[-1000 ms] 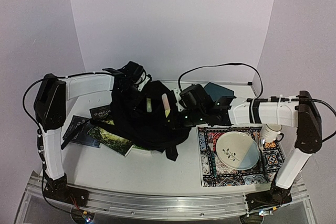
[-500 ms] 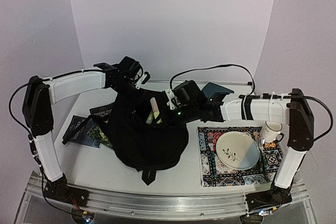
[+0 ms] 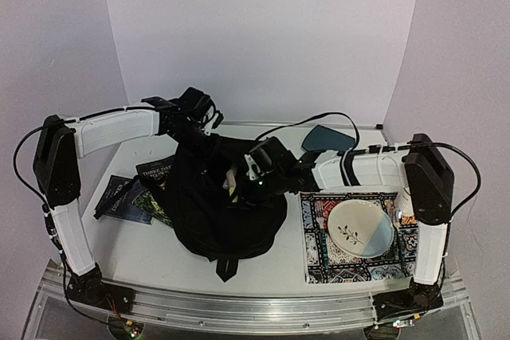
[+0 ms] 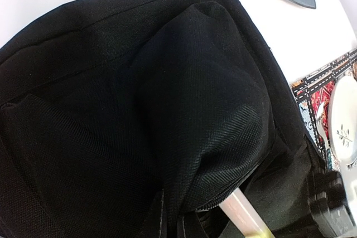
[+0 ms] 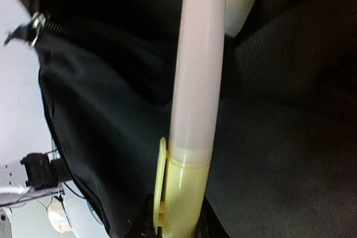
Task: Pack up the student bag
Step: Place the pen in the lower front pocket of the bag, then hold the lower front pocket of the student bag.
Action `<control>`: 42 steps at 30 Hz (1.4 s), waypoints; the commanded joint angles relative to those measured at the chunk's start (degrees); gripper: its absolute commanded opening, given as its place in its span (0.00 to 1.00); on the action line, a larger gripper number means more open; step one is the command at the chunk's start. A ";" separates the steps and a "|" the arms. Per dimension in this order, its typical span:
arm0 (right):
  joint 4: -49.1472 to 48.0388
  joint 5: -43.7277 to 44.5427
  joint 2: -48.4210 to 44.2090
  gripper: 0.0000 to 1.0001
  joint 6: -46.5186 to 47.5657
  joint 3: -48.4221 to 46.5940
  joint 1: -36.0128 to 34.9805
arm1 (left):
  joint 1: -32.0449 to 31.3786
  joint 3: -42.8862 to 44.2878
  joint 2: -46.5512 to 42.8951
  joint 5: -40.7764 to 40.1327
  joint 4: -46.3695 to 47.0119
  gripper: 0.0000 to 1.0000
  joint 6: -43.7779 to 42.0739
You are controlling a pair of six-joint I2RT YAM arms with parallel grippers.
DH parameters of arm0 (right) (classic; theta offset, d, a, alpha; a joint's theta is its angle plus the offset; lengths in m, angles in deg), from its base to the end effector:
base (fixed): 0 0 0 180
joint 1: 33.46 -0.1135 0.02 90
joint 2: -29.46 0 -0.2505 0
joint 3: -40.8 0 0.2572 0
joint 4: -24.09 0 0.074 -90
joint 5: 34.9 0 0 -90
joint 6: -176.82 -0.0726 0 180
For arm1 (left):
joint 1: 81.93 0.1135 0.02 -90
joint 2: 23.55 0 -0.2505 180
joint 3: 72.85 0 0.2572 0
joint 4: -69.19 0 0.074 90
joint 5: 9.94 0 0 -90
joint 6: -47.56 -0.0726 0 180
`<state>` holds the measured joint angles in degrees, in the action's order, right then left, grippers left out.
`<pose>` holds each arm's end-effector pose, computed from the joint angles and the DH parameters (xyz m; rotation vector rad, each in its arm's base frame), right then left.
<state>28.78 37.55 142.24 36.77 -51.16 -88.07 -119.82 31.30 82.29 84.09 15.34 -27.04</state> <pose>0.2640 0.4094 0.1914 -0.3169 2.3009 1.3724 0.3349 -0.2671 0.2262 0.5347 2.5441 -0.4433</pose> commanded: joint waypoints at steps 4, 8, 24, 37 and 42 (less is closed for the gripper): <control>-2.43 9.43 4.60 0.00 -3.58 -9.57 1.66 | -0.16 -3.07 -5.37 3.44 1.76 0.00 4.34; -4.14 13.27 7.63 0.02 -5.00 -12.59 2.35 | -0.37 -4.43 -5.85 4.73 2.98 0.00 6.97; -3.83 7.66 6.81 0.55 2.27 -13.65 2.87 | 0.80 -9.06 -12.77 3.88 7.62 0.36 9.55; 12.59 8.85 -0.41 0.63 19.67 -14.63 -0.29 | 10.03 -21.35 -23.05 6.14 4.40 0.68 11.96; 19.57 12.99 2.85 0.65 27.89 -22.44 -3.30 | 12.67 -24.94 -21.84 9.32 4.65 0.75 12.93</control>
<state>40.49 46.90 143.87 55.47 -66.86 -88.68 -108.42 8.03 60.17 90.07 20.76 -15.20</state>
